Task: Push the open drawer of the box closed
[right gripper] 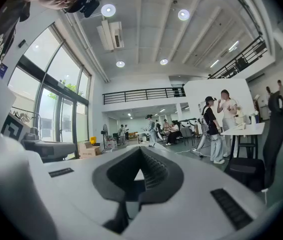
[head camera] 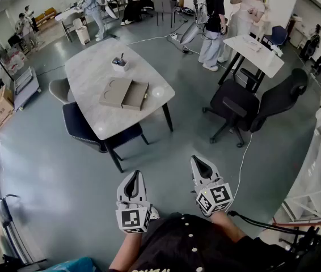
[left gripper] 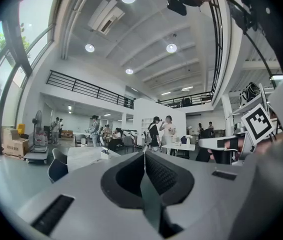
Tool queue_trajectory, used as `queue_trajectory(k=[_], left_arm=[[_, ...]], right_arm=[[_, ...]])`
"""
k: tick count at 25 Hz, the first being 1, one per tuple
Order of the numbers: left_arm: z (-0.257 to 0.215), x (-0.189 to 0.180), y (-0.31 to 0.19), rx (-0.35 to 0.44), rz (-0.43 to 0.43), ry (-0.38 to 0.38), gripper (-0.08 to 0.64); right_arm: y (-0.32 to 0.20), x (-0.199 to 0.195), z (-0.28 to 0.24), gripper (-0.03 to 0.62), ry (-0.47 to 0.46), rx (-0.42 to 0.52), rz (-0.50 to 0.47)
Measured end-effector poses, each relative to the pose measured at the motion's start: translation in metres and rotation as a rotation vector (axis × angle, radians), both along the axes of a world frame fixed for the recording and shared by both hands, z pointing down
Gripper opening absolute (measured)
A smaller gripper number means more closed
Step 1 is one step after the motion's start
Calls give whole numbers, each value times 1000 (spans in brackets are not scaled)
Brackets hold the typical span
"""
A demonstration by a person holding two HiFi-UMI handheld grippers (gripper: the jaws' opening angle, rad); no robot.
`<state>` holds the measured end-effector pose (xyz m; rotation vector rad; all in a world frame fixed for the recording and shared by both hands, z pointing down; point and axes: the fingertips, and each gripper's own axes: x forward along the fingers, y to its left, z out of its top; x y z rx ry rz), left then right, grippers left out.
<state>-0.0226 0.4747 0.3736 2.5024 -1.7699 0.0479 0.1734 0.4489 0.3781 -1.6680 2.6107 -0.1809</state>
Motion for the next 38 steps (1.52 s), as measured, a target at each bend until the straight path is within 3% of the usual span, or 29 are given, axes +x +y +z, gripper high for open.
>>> queue_trajectory(k=[10,17,30,38], left_arm=[[2,-7,-3,-5,6,2,17],[2,-18,-5,-11,20,6,17],[13,-66,-12,-22,59,-15,17],[21,-71,-18,-50,73,-3,17]], right_arm=[[-1,-12,-1,-3,-5,-2,-16],[-5,-16,0,-3,-5,-1,42],[-1,-60,21,-3,21,-42,93],[-8,-60,24,-3,11,-57,121]])
